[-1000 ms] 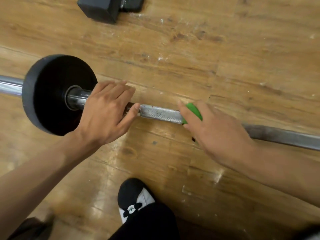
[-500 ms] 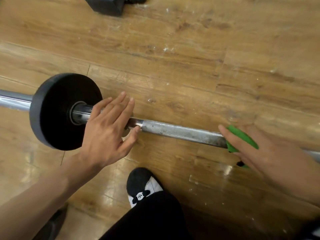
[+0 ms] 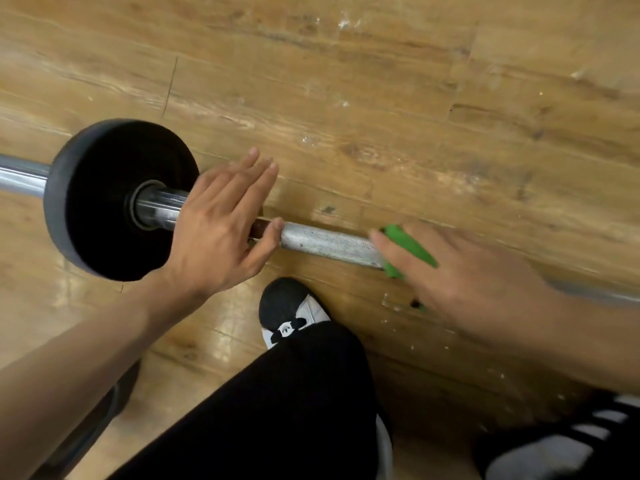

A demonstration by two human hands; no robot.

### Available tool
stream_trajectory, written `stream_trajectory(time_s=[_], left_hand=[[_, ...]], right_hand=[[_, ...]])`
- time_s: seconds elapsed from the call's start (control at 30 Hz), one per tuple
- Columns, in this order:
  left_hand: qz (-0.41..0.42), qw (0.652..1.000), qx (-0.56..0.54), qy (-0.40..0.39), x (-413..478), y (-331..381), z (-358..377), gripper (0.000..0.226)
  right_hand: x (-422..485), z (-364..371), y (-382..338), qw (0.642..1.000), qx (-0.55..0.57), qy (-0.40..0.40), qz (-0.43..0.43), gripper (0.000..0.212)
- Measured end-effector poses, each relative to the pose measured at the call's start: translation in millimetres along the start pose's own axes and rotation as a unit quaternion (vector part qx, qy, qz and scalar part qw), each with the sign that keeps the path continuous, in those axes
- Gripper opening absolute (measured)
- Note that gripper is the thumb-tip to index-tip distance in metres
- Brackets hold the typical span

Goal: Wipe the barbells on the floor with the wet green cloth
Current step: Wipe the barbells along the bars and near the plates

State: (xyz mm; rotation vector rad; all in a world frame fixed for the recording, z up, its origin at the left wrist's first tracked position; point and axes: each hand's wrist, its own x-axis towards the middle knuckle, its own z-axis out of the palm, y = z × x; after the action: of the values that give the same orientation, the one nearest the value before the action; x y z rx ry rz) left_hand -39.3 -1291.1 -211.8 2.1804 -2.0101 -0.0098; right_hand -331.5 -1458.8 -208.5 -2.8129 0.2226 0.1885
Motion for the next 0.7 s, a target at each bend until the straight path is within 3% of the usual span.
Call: stream_trajectory(time_s=[0.07, 0.13, 0.2, 0.4, 0.53, 0.63, 0.7], left_hand=[[0.017, 1.0, -0.008, 0.011, -0.2, -1.9, 1.7, 0.058], [0.024, 0.999, -0.006, 0.022, -2.0, -0.9, 4.0, 0.058], [0.031, 0.999, -0.003, 0.032, -1.3, 0.6, 6.8, 0.057], [0.039, 0.998, -0.01, 0.039, 23.1, -9.4, 4.7, 0.057], [0.022, 0.998, -0.017, 0.053, 56.1, -18.6, 2.2, 0.057], [-0.024, 0.997, -0.037, 0.064, 91.3, -26.9, -1.1, 0.057], [-0.042, 0.996, -0.045, 0.072, 118.5, -30.0, -3.0, 0.058]], right_hand=[[-35.4, -2.6, 14.6, 0.999, -0.039, 0.018, 0.013, 0.101], [-45.9, 1.1, 14.4, 0.998, -0.024, 0.051, 0.017, 0.066], [-27.6, 4.7, -2.5, 0.996, -0.007, 0.071, 0.049, 0.049], [79.3, 6.4, -51.0, 0.991, -0.018, 0.097, 0.094, 0.062], [51.8, -2.5, -19.6, 0.989, -0.059, 0.109, 0.081, 0.079], [22.6, -5.8, 22.7, 0.982, -0.08, 0.134, 0.102, 0.071], [29.2, -9.5, 39.0, 0.978, -0.096, 0.148, 0.111, 0.054]])
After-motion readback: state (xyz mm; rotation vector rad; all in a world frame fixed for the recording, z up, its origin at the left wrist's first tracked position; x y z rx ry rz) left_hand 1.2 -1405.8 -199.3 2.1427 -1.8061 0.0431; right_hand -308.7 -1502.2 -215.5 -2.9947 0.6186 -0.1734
